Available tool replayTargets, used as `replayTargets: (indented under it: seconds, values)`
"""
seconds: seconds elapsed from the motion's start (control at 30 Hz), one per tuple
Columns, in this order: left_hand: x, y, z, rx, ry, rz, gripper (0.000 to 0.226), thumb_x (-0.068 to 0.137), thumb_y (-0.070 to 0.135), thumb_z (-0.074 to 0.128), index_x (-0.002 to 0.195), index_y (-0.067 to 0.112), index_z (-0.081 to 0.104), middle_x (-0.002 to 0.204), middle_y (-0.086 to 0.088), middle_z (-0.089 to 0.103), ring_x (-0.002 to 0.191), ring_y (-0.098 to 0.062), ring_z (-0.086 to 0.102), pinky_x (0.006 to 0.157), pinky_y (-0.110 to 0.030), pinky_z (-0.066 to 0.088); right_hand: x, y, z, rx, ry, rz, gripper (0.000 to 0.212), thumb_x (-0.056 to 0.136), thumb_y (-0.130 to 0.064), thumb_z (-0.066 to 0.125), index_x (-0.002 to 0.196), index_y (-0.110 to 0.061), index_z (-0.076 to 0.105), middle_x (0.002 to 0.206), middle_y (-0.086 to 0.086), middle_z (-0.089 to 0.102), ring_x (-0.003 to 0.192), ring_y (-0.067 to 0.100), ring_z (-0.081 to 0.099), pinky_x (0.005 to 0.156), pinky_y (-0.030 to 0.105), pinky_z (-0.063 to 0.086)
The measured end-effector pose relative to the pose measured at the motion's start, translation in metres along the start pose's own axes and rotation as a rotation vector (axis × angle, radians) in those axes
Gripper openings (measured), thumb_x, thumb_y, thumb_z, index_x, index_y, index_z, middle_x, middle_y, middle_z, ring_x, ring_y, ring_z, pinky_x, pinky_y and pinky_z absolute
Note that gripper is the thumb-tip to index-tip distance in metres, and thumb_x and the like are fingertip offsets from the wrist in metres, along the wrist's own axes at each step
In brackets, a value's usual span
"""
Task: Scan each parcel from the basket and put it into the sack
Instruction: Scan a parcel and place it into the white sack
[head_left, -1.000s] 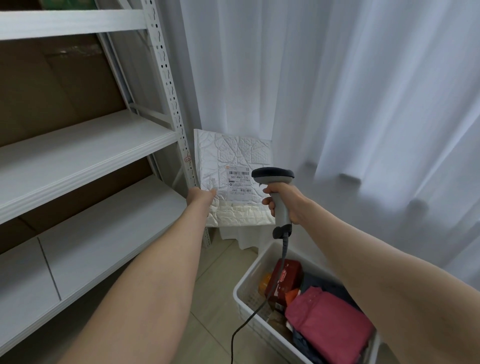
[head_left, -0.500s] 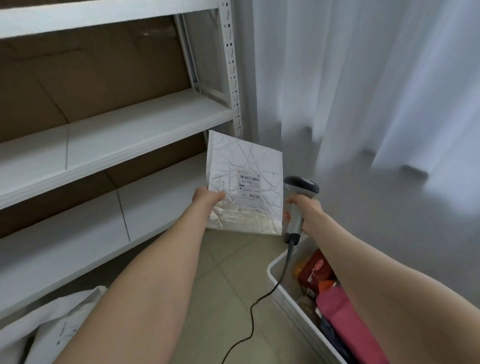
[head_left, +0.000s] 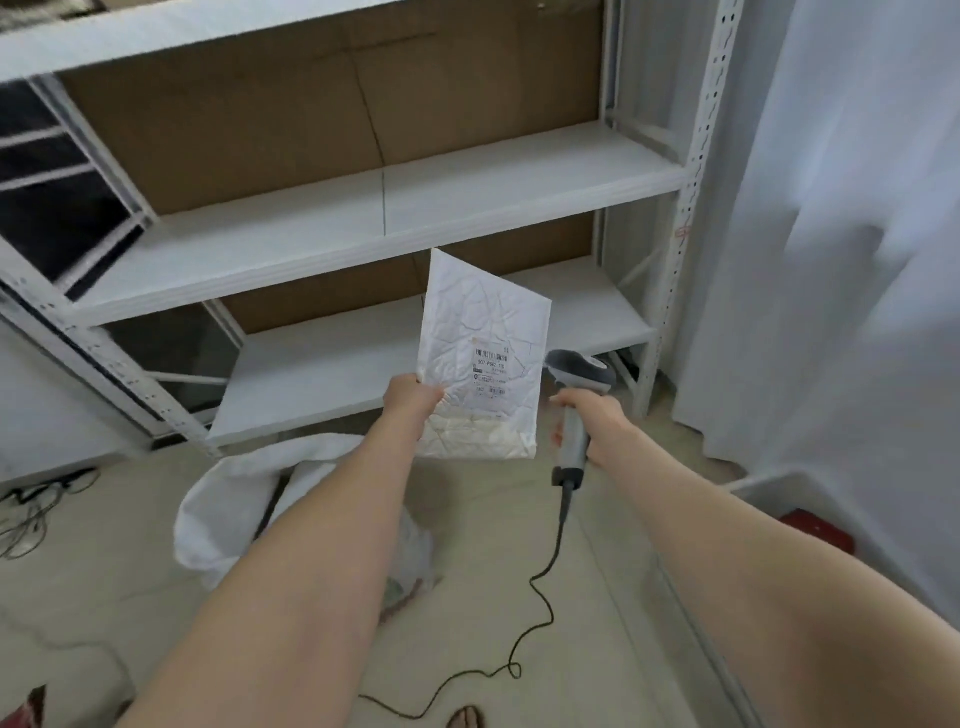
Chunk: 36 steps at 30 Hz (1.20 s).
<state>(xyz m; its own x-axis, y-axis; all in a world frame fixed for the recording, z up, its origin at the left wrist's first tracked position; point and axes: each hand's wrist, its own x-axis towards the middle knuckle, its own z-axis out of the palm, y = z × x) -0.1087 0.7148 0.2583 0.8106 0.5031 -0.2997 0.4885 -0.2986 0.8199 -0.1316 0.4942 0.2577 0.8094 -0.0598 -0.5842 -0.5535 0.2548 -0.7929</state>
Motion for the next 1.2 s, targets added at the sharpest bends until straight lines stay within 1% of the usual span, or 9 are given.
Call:
replayTargets:
  seconds: [0.17,0.3,0.47,0.57,0.7,0.87,1.0,1.07,1.2]
  values:
    - [0.046,-0.055,-0.092,-0.027,0.108,-0.034,0.011,0.082,0.006,0.062,0.092,0.005,0.067,0.095,-0.015,0.067,0.091,-0.029,0.064,0.069,-0.03,0.045,0.001,0.031,0.101,-0.087,-0.079,0.037,0.012,0.084,0.0,0.066,0.081,-0.005,0.056,0.075,0.011,0.052,0.058,0.021,0.049,0.059,0.037,0.052]
    - [0.096,-0.099,-0.166,-0.02,0.156,-0.045,0.014,0.084,0.004,0.059,0.095,0.001,0.067,0.084,-0.012,0.058,0.079,-0.022,0.054,0.067,-0.028,0.039,0.016,0.066,0.202,-0.116,-0.124,0.078,0.021,0.083,-0.001,0.068,0.102,-0.002,0.058,0.076,0.012,0.054,0.058,0.022,0.051,0.055,0.036,0.052]
    - [0.174,-0.16,-0.249,0.107,0.148,-0.118,0.017,0.086,-0.003,0.049,0.094,0.004,0.063,0.1,-0.019,0.063,0.097,-0.032,0.061,0.077,-0.031,0.045,0.041,0.12,0.326,-0.1,-0.156,0.165,0.014,0.083,0.0,0.068,0.085,-0.007,0.056,0.084,0.013,0.054,0.07,0.023,0.052,0.064,0.038,0.054]
    - [0.212,-0.195,-0.278,0.137,0.151,-0.151,0.025,0.089,-0.003,0.046,0.105,0.0,0.065,0.108,-0.02,0.065,0.101,-0.034,0.061,0.085,-0.037,0.048,0.062,0.153,0.374,-0.076,-0.164,0.23,0.019,0.082,-0.002,0.069,0.096,-0.007,0.056,0.095,0.013,0.054,0.078,0.023,0.054,0.069,0.039,0.057]
    - [0.251,-0.236,-0.285,0.274,0.124,-0.168,0.034,0.091,-0.004,0.038,0.114,0.001,0.062,0.109,-0.019,0.063,0.104,-0.034,0.058,0.082,-0.034,0.045,0.095,0.19,0.403,-0.061,-0.116,0.305,0.03,0.083,-0.004,0.07,0.11,-0.004,0.056,0.099,0.014,0.053,0.083,0.024,0.054,0.068,0.038,0.057]
    - [0.294,-0.293,-0.265,0.457,0.066,-0.21,0.037,0.091,-0.003,0.041,0.12,0.006,0.062,0.116,-0.018,0.064,0.109,-0.035,0.058,0.089,-0.035,0.043,0.143,0.226,0.419,-0.045,-0.073,0.375,0.029,0.084,-0.003,0.068,0.11,-0.004,0.054,0.101,0.014,0.053,0.094,0.026,0.054,0.069,0.037,0.057]
    - [0.328,-0.345,-0.242,0.559,0.002,-0.235,0.027,0.089,-0.001,0.046,0.109,0.005,0.064,0.109,-0.017,0.065,0.103,-0.034,0.06,0.082,-0.035,0.046,0.184,0.263,0.428,-0.067,-0.047,0.386,0.017,0.085,-0.002,0.066,0.096,-0.007,0.054,0.1,0.012,0.051,0.095,0.026,0.052,0.073,0.039,0.056]
    - [0.344,-0.369,-0.232,0.601,-0.035,-0.256,0.024,0.088,0.0,0.046,0.105,0.006,0.062,0.109,-0.016,0.063,0.104,-0.034,0.059,0.084,-0.037,0.047,0.203,0.284,0.432,-0.094,-0.033,0.403,0.014,0.085,-0.001,0.066,0.086,-0.01,0.055,0.095,0.011,0.052,0.093,0.026,0.052,0.079,0.042,0.056]
    - [0.373,-0.416,-0.213,0.722,-0.138,-0.271,0.027,0.092,0.002,0.046,0.116,0.005,0.055,0.117,-0.016,0.058,0.11,-0.033,0.056,0.09,-0.038,0.048,0.233,0.321,0.436,-0.126,-0.034,0.433,0.012,0.084,-0.001,0.067,0.083,-0.009,0.059,0.089,0.012,0.054,0.079,0.022,0.053,0.07,0.038,0.055]
